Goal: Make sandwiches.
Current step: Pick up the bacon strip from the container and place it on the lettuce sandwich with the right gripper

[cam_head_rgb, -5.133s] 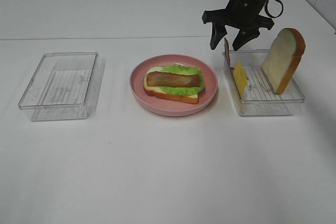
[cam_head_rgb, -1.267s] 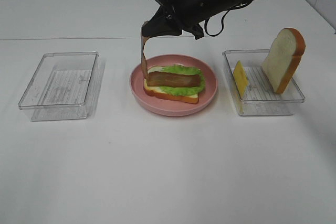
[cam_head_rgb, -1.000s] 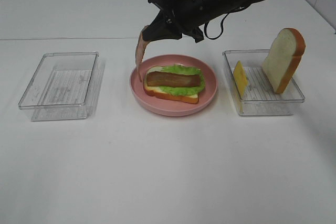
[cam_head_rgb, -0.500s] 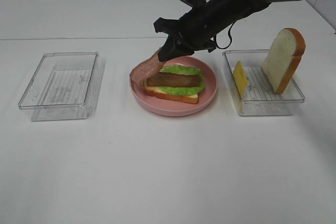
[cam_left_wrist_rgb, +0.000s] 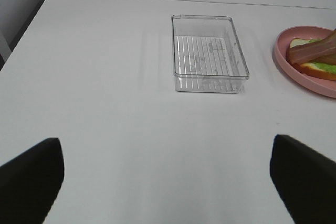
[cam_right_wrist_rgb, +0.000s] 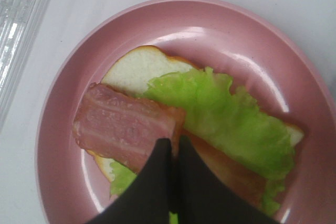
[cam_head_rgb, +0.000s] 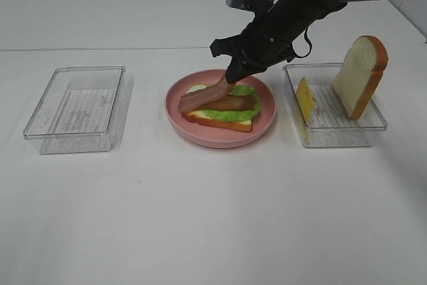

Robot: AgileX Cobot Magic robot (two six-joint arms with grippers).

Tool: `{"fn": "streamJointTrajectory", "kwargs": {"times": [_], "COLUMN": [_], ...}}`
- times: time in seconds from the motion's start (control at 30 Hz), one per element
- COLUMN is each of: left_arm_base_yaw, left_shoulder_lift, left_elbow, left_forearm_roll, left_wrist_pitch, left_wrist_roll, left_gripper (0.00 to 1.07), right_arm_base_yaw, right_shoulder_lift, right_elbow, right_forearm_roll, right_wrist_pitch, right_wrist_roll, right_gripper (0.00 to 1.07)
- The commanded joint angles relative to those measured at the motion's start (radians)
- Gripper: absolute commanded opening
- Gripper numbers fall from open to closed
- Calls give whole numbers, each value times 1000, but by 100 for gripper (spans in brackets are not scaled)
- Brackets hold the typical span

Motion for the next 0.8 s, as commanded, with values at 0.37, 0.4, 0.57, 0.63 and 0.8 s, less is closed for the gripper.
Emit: {"fn": "streamJointTrajectory", "kwargs": {"times": [0.37,0.4,0.57,0.63,0.8], "left_arm_base_yaw": [4,4,4,4,4], "left_shoulder_lift": [-22,-22,-22,-22,-22], "left_elbow": [1,1,1,1,1], "left_forearm_roll": [-8,-8,-8,-8,-8], "left_wrist_pitch": [1,1,1,1,1], "left_wrist_roll": [-3,-3,-3,-3,-3], "left_gripper": [100,100,100,100,100], "right_arm_base_yaw": [-3,-3,-3,-3,0], "right_shoulder_lift": [-16,-16,-20,-25,-68], "right_elbow": [-6,-6,-6,-6,-6], "right_forearm_roll": [-21,-21,-54,-61,-99], "right_wrist_pitch": [-42,-42,-52,-60,-62], "right_wrist_roll": [18,18,19,19,19], "right_gripper": [17,17,65,75,99]}}
